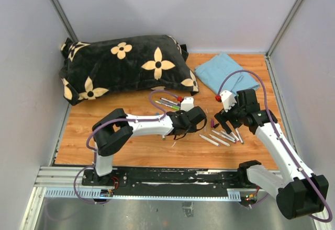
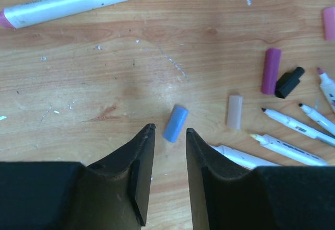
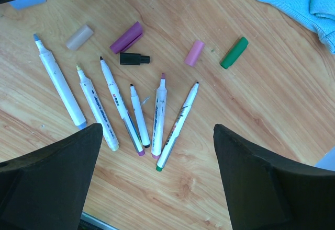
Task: Open the pen caps
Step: Place the pen cap at the center of the board.
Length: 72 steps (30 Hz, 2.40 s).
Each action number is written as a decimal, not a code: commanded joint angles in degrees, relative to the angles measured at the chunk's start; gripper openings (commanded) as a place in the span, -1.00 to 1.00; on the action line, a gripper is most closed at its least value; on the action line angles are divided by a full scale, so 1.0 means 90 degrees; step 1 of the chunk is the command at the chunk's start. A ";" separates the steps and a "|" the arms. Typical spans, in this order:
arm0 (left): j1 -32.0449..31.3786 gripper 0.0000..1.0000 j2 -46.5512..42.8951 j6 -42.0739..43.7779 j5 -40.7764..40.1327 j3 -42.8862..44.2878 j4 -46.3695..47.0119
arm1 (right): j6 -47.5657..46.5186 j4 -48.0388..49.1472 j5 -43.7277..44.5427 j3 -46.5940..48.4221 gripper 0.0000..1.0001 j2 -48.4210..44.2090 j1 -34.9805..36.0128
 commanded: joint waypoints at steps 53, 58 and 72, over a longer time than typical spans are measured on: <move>0.1262 0.32 -0.3947 0.2203 0.0007 -0.3734 0.0552 | -0.0681 -0.0362 -0.1398 0.0039 0.79 -0.0171 0.0078; 0.1429 0.27 -0.3590 0.2329 0.0262 -0.3533 0.0683 | -0.0691 -0.0364 -0.1392 0.0034 0.79 -0.0181 0.0073; 0.1974 -0.17 -0.2605 0.2569 0.0851 -0.3193 0.0852 | -0.0709 -0.0367 -0.1410 0.0027 0.79 -0.0202 0.0072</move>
